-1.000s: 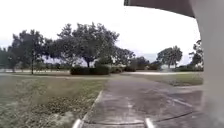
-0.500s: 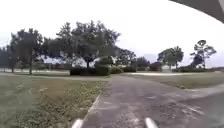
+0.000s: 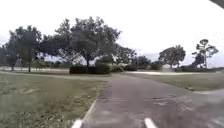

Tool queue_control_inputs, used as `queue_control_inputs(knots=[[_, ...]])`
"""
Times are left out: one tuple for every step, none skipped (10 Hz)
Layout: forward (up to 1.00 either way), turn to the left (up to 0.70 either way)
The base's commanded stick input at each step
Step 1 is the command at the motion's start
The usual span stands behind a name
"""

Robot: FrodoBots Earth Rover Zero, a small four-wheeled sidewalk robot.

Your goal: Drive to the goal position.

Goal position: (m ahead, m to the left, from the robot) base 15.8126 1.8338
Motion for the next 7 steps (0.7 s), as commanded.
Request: queue_control_inputs(knots=[[0.84,0.03],[0.84,0.03],[0.84,0.03],[0.84,0.03],[0.84,0.03],[0.84,0.03],[0.84,0.03]])
